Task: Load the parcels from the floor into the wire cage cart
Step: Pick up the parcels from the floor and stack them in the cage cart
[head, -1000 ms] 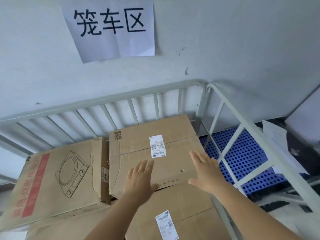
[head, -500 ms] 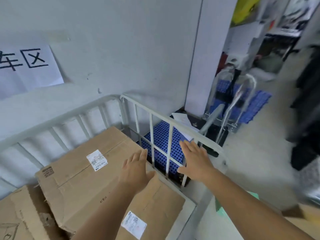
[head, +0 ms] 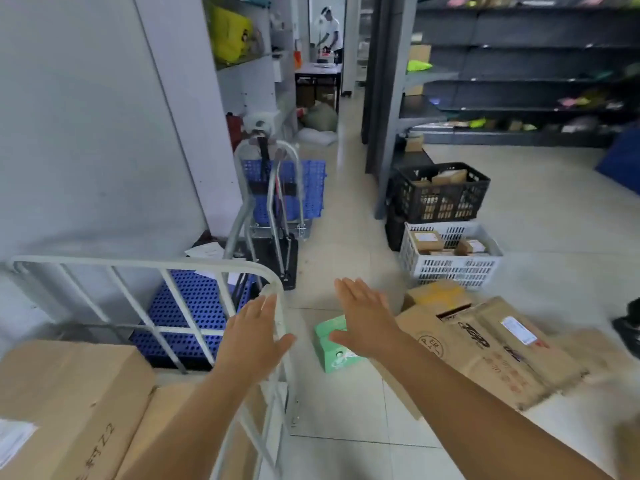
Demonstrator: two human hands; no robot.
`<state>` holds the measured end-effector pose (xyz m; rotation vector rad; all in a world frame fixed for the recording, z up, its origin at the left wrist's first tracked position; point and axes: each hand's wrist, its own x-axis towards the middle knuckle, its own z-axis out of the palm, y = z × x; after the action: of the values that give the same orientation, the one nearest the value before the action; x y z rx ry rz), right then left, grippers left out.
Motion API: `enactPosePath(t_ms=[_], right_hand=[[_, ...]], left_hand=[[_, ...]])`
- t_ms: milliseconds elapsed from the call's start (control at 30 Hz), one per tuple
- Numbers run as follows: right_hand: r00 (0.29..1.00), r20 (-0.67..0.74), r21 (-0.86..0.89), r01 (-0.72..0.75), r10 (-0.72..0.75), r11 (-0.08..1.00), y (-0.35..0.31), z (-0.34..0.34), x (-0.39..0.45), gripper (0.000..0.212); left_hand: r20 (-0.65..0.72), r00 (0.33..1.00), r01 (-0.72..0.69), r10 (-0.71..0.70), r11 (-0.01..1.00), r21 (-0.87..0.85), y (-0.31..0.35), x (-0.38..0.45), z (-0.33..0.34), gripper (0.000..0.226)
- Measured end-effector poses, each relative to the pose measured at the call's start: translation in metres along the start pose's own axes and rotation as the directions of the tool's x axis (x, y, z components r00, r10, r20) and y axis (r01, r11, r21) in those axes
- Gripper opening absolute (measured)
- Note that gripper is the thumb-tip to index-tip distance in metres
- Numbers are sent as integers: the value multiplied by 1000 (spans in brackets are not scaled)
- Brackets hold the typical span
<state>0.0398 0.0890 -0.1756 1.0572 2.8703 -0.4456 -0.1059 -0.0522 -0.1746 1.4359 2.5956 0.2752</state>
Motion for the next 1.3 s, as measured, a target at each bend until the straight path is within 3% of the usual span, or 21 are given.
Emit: enactPosePath(t_ms=[200, 500, 967, 1300], right_hand=[[980, -28, 60, -194, 196, 979, 82, 8, -46, 97], [897, -1, 117, -440, 443, 890, 214, 10, -131, 97], [711, 8, 153, -696, 703, 702, 420, 15, -231, 93], [617, 32, 123, -783, 786, 610, 522, 20, -208, 97]], left_hand=[[71, 981, -185, 183, 982, 25, 79, 14, 30, 78], [190, 903, -401, 384, 914, 56, 217, 31, 87, 74], [361, 768, -595, 529, 798, 97, 429, 66, 177, 75], [411, 692, -688, 593, 715, 126, 518, 150, 238, 76]])
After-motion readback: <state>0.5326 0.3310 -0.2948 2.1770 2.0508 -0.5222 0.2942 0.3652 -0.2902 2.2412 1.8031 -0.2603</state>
